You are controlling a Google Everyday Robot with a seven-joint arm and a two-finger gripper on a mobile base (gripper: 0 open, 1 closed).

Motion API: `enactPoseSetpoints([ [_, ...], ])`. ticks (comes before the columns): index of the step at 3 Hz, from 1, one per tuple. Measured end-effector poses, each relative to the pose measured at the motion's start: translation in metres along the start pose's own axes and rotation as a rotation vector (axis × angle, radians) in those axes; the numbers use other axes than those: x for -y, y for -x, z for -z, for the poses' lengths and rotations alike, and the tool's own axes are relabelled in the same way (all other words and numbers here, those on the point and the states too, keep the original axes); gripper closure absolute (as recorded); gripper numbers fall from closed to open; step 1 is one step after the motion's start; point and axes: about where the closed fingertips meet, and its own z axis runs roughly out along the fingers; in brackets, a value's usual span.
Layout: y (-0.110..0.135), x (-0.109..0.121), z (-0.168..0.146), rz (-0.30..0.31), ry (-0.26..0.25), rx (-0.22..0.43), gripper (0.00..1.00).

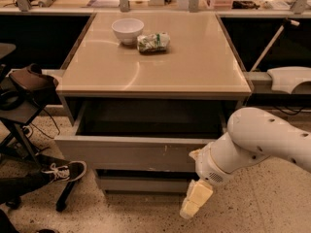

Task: Close top drawer

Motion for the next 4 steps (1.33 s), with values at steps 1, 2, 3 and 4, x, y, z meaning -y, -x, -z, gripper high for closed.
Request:
enactPoseSetpoints([
  [1, -0.006, 0.030, -0.003, -0.057, -0.015, 0.066, 0.00],
  [2, -0.003, 0.047, -0.007, -0.068, -0.017, 0.098, 0.00],
  [3, 0.019, 0.076, -0.006, -0.063, -0.027, 0.135, 0.00],
  [4, 0.018, 0.075, -0.006, -0.063, -0.027, 0.135, 0.00],
])
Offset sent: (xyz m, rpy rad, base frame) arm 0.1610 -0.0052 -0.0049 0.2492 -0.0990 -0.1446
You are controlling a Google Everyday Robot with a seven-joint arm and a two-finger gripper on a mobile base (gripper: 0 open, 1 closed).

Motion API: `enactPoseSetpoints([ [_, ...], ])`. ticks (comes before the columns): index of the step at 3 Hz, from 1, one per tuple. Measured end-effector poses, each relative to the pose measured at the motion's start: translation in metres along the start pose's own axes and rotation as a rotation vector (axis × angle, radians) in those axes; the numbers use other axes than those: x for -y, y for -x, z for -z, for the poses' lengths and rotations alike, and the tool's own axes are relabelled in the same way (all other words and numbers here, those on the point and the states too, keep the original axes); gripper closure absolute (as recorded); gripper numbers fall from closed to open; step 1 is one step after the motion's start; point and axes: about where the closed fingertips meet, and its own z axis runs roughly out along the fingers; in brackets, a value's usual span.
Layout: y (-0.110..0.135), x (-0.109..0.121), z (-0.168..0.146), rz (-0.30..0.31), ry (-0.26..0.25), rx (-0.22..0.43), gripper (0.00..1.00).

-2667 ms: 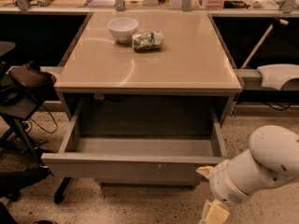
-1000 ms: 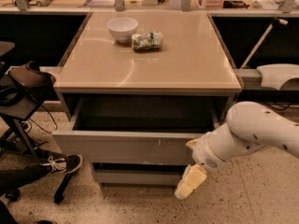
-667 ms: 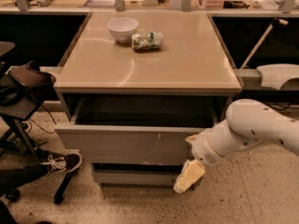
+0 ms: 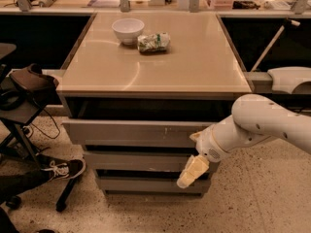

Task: Close top drawer

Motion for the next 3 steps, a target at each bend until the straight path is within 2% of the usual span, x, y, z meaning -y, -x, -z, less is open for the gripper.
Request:
enactPoseSetpoints([
  [1, 0.037, 0.030, -0.004, 0.008, -0.001, 0.049, 0.00],
  [2, 0.049, 0.041, -0.005, 0.008, 0.003, 0.066, 0.00],
  [3, 0.049, 0.041, -0.005, 0.008, 0.003, 0.066, 0.00],
])
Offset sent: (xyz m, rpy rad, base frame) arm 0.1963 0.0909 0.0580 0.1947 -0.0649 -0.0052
